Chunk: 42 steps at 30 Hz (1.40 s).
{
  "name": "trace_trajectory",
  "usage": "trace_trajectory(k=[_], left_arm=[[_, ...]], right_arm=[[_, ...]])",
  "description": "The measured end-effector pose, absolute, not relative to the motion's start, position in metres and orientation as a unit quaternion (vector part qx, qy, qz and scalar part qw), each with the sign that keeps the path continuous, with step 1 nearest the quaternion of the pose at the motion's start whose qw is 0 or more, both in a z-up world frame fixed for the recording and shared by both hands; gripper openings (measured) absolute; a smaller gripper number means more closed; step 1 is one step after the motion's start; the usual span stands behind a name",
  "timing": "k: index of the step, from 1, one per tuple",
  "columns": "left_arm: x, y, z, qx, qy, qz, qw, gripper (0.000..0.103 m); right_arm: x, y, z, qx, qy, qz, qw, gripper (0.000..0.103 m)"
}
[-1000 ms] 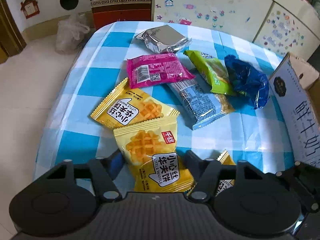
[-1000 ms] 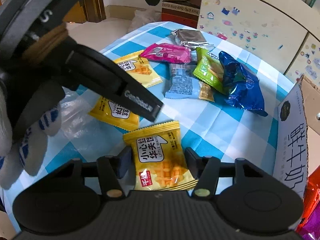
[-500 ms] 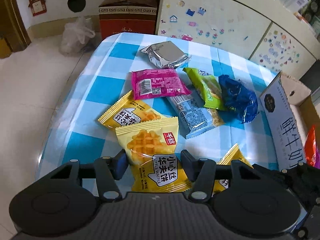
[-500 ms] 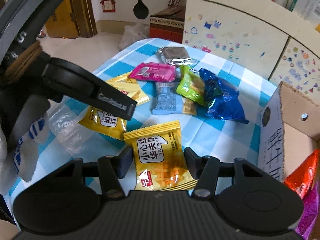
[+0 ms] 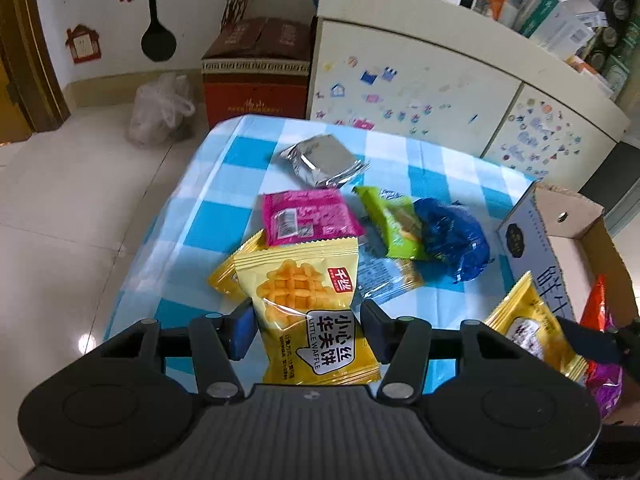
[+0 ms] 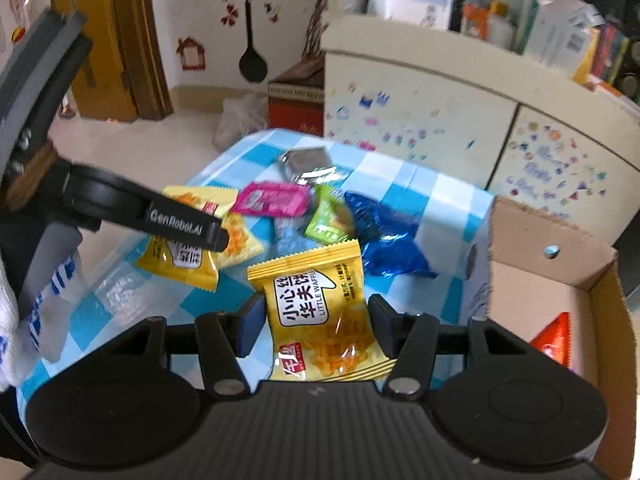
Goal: Organize snacks
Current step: 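Grasp a yellow waffle packet with the left tool while the right tool grasps another, then lift and carry both yellow waffle packets over the cardboard box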
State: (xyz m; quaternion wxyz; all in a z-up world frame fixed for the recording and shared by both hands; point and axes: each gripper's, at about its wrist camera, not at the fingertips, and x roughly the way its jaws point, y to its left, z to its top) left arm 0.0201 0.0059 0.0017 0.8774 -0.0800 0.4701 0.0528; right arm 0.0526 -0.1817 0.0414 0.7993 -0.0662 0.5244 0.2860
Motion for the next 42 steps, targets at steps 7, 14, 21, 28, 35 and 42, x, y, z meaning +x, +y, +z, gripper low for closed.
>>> trace_trajectory(k=[7,14,21,28,35,42], left_arm=[[0.018,-0.011,0.012,-0.075,0.460,0.038,0.884,0.055],[0.021,-0.022,0.011,-0.074,0.461,0.029,0.884,0.054],[0.031,0.002,-0.004,-0.082,0.472,0.063,0.876,0.070],[0.041,0.015,-0.031,-0.132,0.499,0.064,0.854,0.080],[0.059,-0.005,-0.048,-0.112,0.497,0.076,0.857,0.085],[0.067,-0.029,-0.072,-0.020,0.500,0.104,0.860,0.084]], right_arm=[[0.054,-0.209,0.065,-0.045,0.507,0.263,0.819,0.057],[0.054,-0.226,0.072,-0.030,0.510,0.240,0.825,0.057],[0.063,-0.233,0.062,0.021,0.529,0.229,0.817,0.057],[0.071,-0.234,0.054,0.044,0.540,0.207,0.815,0.057],[0.071,-0.233,0.052,0.051,0.543,0.210,0.811,0.057],[0.072,-0.238,0.054,0.056,0.541,0.203,0.815,0.057]])
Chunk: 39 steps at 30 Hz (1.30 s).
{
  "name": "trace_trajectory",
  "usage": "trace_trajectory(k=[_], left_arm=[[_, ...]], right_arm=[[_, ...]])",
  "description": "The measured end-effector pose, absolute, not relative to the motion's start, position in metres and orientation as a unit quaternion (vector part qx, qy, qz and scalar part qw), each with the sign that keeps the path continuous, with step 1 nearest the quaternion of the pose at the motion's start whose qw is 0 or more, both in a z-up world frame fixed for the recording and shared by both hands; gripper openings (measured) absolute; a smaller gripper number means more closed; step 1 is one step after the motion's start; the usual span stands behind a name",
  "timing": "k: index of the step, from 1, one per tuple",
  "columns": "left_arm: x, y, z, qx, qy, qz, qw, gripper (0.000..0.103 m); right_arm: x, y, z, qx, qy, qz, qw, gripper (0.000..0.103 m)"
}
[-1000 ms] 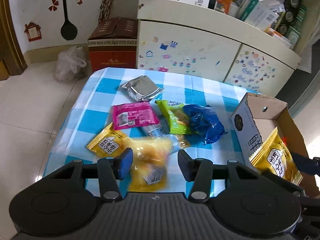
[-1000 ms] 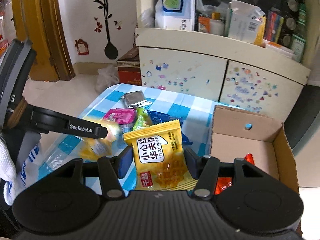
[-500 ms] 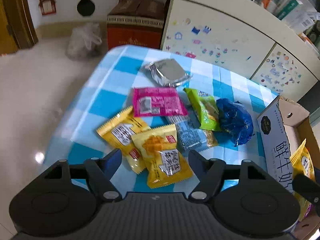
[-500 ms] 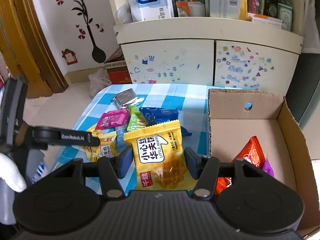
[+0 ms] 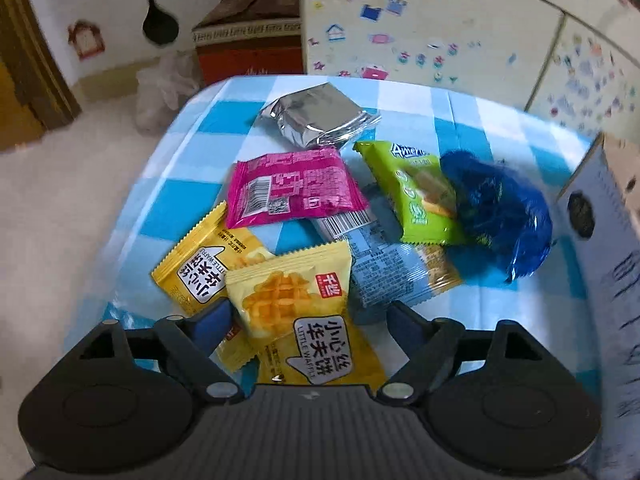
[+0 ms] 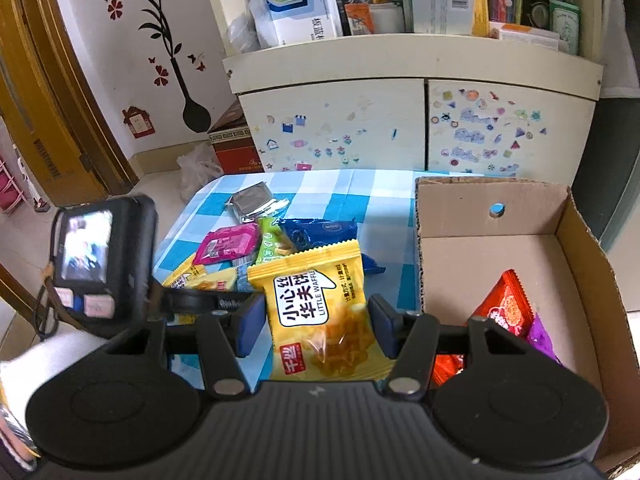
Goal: Organize snacks
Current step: 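Lift and carry both yellow waffle packets over the cardboard box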
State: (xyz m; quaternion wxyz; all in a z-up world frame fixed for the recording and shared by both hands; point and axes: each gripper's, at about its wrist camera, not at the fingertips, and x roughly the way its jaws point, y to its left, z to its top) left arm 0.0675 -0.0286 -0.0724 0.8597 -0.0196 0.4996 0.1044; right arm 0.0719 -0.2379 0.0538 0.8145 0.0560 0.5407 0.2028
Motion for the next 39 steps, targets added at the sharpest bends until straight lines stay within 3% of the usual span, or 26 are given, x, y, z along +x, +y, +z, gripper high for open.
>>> trace_trajectory(k=[1,3,6,21,39], left_arm=[[0.066,-0.030,-0.072,-0.013,0.498,0.103,0.861,0.082],[0.063,-0.026,-0.069,-0.022,0.495,0.101,0.863,0.068],[0.056,-0.014,-0.063,-0.060,0.497,0.091,0.861,0.058],[-0.013,-0.001,-0.025,-0.138,0.455,0.080,0.876,0.057],[-0.035,-0.036,0.016,-0.134,0.421,0.070,0.894,0.057]], right_arm=[[0.072,-0.238,0.054,0.056,0.541,0.200,0.815,0.057],[0.074,-0.240,0.054,0.060,0.541,0.195,0.816,0.057],[0.075,-0.241,0.055,0.067,0.540,0.193,0.816,0.057],[0.078,-0.239,0.065,0.084,0.527,0.206,0.820,0.057],[0.077,-0.254,0.085,0.096,0.505,0.200,0.834,0.057]])
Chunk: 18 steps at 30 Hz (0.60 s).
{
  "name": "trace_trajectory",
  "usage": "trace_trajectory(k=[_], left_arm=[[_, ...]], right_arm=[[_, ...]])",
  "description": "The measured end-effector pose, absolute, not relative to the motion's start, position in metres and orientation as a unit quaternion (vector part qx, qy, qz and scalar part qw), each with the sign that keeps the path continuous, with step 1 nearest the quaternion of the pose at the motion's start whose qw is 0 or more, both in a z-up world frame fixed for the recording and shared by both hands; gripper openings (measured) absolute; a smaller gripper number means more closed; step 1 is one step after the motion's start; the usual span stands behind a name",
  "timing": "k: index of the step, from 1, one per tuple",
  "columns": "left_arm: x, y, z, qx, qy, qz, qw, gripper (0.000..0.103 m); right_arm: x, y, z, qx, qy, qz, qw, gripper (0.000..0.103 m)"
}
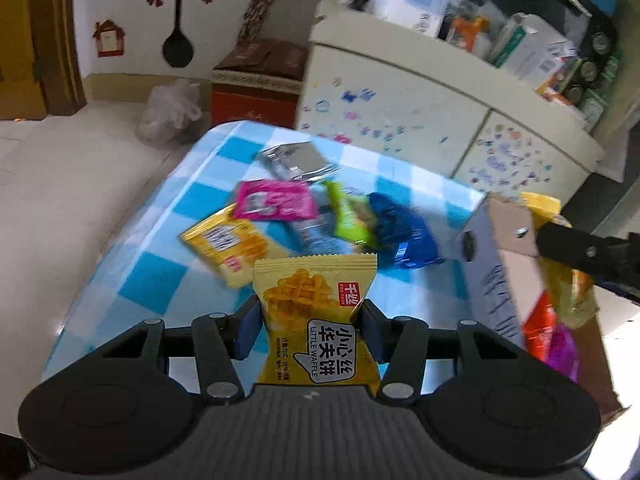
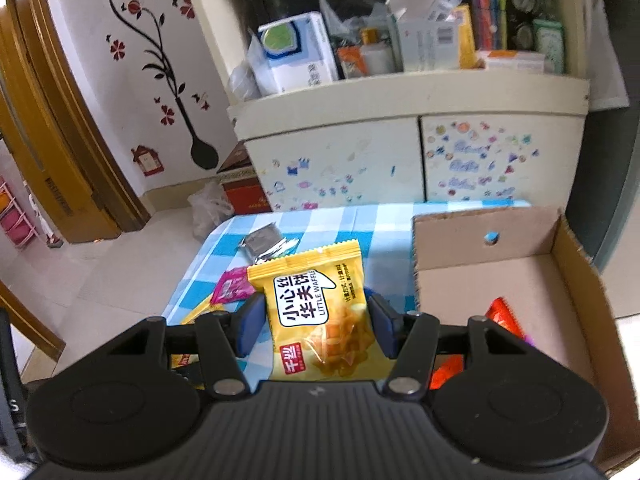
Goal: Organize snacks
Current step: 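Lift and carry both yellow waffle packets over the cardboard box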
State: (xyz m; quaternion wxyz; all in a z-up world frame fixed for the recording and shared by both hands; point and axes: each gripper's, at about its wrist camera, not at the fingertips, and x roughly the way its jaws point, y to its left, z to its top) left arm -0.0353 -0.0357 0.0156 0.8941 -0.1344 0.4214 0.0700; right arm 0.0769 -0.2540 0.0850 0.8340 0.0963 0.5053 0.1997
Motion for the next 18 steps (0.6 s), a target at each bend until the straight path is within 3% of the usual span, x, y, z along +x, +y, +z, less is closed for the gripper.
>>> trace_trajectory(k=[18], left_arm=[[-0.017,-0.140,0.053,-0.110,0.397,-0.033,0.911,0.057]], right_arm=[[0.083,-0.325,0.120,0.152,0.472,0.136,0.858,0.057]])
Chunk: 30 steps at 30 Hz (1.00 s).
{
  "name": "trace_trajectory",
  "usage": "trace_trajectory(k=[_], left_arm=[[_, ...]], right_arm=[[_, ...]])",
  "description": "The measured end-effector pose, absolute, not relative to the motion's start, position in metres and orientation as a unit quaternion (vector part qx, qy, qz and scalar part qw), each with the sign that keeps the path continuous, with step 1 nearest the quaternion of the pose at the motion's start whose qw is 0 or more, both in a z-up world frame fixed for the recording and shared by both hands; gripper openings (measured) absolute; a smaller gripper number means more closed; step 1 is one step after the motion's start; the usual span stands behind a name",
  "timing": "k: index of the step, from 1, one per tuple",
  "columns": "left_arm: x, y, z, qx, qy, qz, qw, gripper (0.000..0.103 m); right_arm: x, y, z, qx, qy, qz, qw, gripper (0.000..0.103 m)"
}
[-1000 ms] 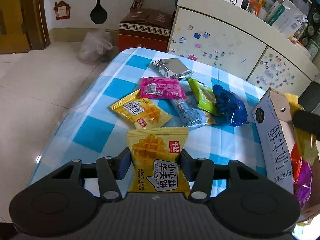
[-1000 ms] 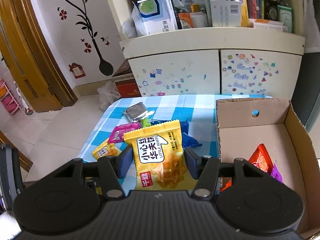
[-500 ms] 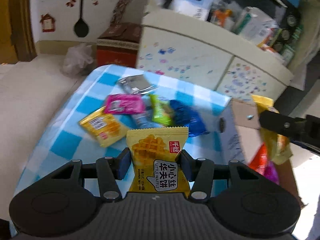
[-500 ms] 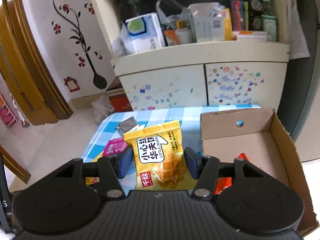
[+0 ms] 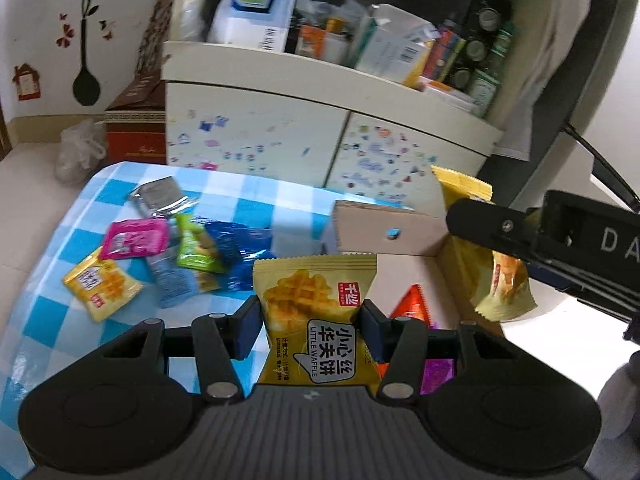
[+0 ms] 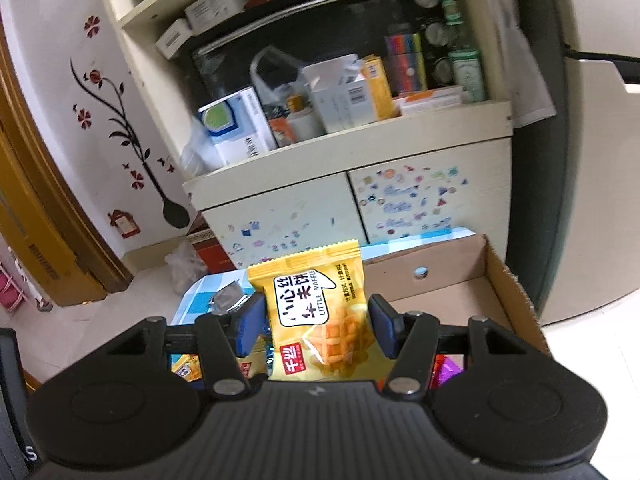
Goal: Organize snacks
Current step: 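Lift and carry both yellow waffle packets over the cardboard box, then open both tools to drop the yellow waffle packets into the box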
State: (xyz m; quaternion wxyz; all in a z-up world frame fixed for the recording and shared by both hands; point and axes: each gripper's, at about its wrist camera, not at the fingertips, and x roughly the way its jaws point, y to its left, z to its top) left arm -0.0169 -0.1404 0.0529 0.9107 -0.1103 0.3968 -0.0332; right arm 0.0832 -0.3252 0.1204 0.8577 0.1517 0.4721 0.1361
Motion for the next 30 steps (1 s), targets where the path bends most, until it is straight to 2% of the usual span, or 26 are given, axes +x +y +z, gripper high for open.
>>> trace_trajectory(k=[25,28,30], left_arm=[[0.015,-0.222,0.040,-0.096,0.427,-0.104,0.893,0.058],[0.017,-0.227,0.040,-0.096,0.425,-0.112,0.893,0.067],[0.016,-0.228,0.042,-0.096,0.421,-0.109,0.896,0.090]], right_arm=[[0.093,-0.393,0.104,0.212,0.485,0.036,0.848,0.059],[0.096,-0.399,0.098,0.230,0.488,0.019,0.842,0.060],[0.097,-0.403,0.095,0.242,0.491,0.012,0.837,0.064]])
